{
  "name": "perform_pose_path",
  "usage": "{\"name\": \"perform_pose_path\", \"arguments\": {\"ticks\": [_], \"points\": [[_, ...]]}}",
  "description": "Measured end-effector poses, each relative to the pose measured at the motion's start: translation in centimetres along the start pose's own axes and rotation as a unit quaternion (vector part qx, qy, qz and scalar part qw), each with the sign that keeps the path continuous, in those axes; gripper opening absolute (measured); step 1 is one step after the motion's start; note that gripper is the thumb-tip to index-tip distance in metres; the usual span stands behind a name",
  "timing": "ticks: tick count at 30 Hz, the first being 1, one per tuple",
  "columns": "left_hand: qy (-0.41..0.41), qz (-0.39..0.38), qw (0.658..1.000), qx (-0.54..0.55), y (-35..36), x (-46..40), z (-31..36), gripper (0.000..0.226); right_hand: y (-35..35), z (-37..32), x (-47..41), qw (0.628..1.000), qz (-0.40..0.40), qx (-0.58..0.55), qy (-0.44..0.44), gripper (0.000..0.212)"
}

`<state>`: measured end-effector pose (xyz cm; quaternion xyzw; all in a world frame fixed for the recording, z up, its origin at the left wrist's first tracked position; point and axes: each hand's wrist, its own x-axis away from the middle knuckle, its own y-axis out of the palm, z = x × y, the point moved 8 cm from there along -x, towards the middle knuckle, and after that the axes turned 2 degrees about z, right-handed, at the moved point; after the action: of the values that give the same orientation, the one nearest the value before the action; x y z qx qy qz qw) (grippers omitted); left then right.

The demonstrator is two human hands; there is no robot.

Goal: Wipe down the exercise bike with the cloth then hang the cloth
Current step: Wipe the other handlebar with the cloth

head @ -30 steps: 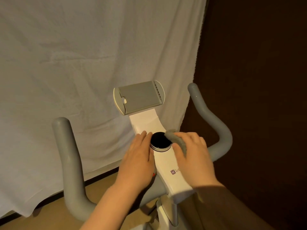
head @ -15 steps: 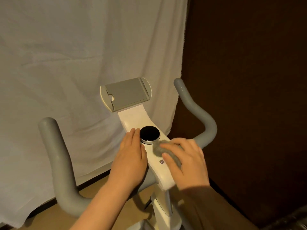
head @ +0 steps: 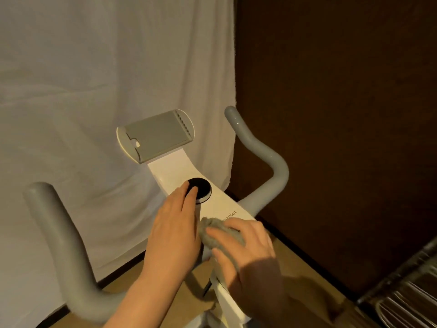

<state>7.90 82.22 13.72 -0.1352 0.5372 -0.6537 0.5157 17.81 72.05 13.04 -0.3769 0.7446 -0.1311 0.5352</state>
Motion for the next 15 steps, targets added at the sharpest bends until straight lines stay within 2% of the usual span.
{"name": "perform_pose_path", "arguments": {"ticks": [1,2,4,6,8,10,13,15], "points": [[0.011,-0.001,1.000,0.002,0.0,-0.1,0.2,0.053,0.0,0.7,-0.6,1.000,-0.007,0.009,-0.012,0.030],[0.021,0.001,1.000,0.000,-0.3,-0.1,0.5,0.051,-0.1,2.0,-1.2,1.000,0.000,0.014,0.018,0.029],[0.049,0.010,0.999,0.005,-0.6,-0.5,1.3,0.048,-0.9,5.2,-1.5,0.987,0.044,-0.038,0.148,0.026],[0.078,0.011,0.997,0.010,-0.4,-1.2,2.3,0.041,-0.6,6.2,0.2,0.962,0.066,-0.129,0.233,0.026],[0.097,-0.014,0.995,0.011,0.5,-2.3,3.5,0.038,-0.1,5.8,0.8,0.952,0.068,-0.180,0.237,0.032],[0.125,-0.054,0.990,0.021,1.9,-4.0,5.4,0.033,-0.3,7.8,-0.6,0.942,0.086,-0.202,0.254,0.028],[0.161,-0.164,0.973,0.018,4.7,-5.8,7.4,0.027,-1.0,11.6,-2.2,0.879,0.180,-0.246,0.367,0.024],[0.160,-0.193,0.968,0.018,5.3,-6.4,7.4,0.019,0.0,11.1,-0.7,0.841,0.208,-0.295,0.402,0.026]]}}
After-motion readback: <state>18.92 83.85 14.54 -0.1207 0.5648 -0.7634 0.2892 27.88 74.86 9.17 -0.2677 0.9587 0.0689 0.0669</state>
